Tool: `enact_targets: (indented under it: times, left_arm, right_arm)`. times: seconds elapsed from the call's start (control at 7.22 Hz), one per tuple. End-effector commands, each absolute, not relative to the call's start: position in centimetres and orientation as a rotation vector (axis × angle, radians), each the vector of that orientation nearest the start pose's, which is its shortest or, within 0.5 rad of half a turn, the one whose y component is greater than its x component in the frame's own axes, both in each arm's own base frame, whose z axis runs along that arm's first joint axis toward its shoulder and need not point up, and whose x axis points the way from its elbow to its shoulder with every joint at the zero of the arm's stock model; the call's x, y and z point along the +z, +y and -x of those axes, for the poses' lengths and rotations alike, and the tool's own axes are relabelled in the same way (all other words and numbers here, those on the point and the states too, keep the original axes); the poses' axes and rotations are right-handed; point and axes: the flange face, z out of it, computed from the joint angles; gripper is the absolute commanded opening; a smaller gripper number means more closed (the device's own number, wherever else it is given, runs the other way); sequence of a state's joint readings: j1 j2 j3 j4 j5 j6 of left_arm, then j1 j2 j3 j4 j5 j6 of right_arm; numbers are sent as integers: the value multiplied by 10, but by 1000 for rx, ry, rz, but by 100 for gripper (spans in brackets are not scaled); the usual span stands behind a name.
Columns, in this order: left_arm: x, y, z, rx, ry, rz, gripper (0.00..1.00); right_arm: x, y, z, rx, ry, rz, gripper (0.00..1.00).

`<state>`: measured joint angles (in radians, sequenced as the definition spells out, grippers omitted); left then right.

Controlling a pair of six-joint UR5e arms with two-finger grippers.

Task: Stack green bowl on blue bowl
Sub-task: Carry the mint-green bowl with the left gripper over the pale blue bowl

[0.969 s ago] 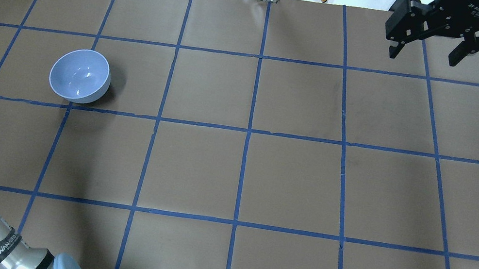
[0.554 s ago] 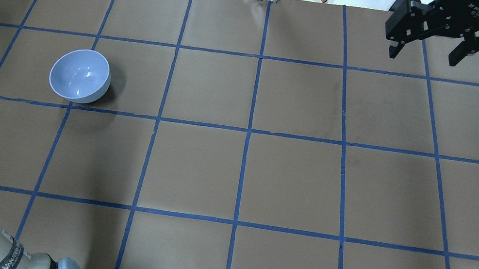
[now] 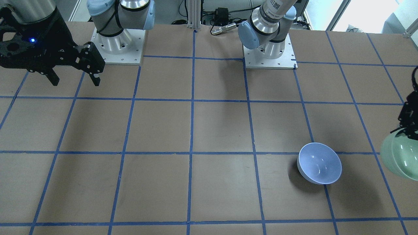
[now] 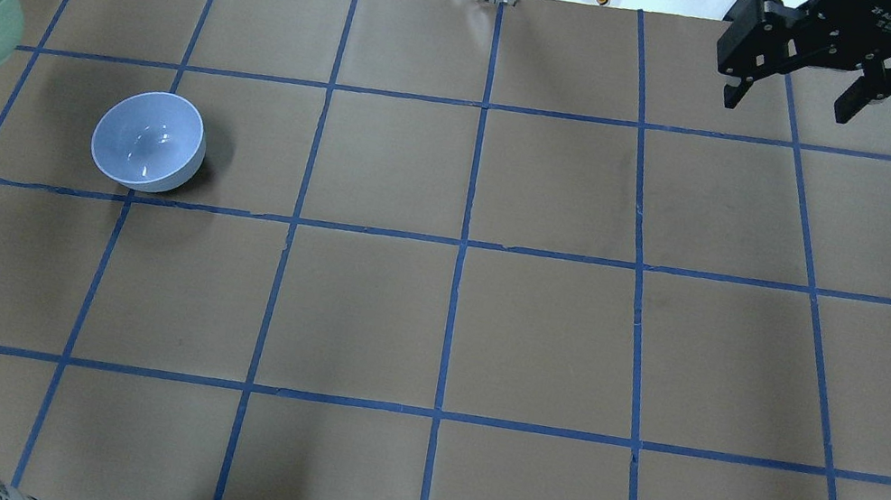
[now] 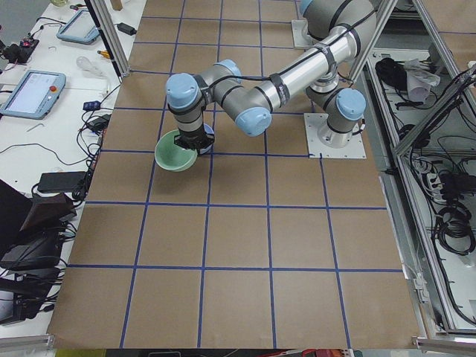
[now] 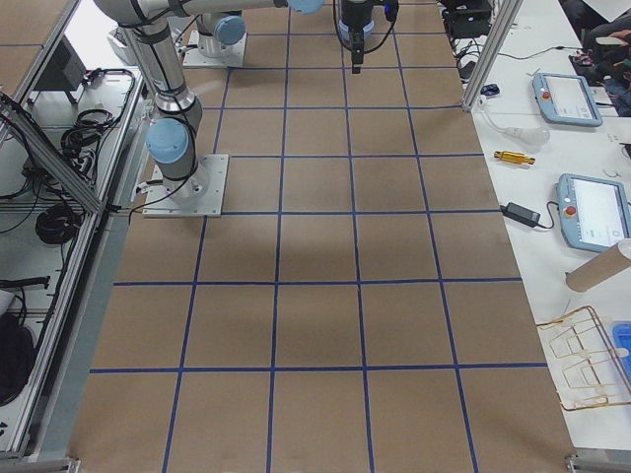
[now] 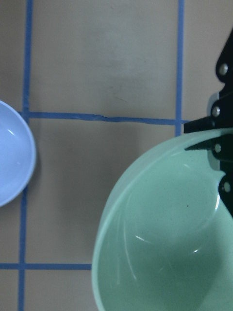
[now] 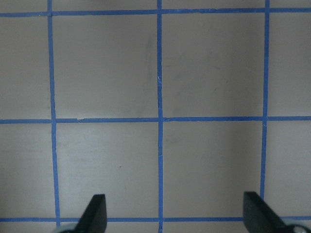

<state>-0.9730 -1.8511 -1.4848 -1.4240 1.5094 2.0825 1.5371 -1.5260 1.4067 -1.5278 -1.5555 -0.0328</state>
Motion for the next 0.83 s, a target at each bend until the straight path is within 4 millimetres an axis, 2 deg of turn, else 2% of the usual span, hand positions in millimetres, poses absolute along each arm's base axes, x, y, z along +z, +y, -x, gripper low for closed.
enact_targets:
  times: [0.0,0.14,0.28,0.42,0.69]
  left_arm:
    - [380,-555,-124,-102,2310,-2115,0]
    - [352,-546,-103,-109,2319,-2089,0]
    - [319,-540,-92,-121,2301,-2086,0]
    - [295,-540,-90,-131,2291,-2075,0]
    - [278,-540,-84,-134,2351,-2039,0]
  right_arm:
    - [541,-520,-117,-118,3127,-1,100]
    - [541,-520,-117,-118,3127,-1,100]
    - [542,-520,-117,-121,3127,1,100]
    - [542,-520,-117,-121,3127,1,100]
    - [542,-520,-117,-121,3127,1,100]
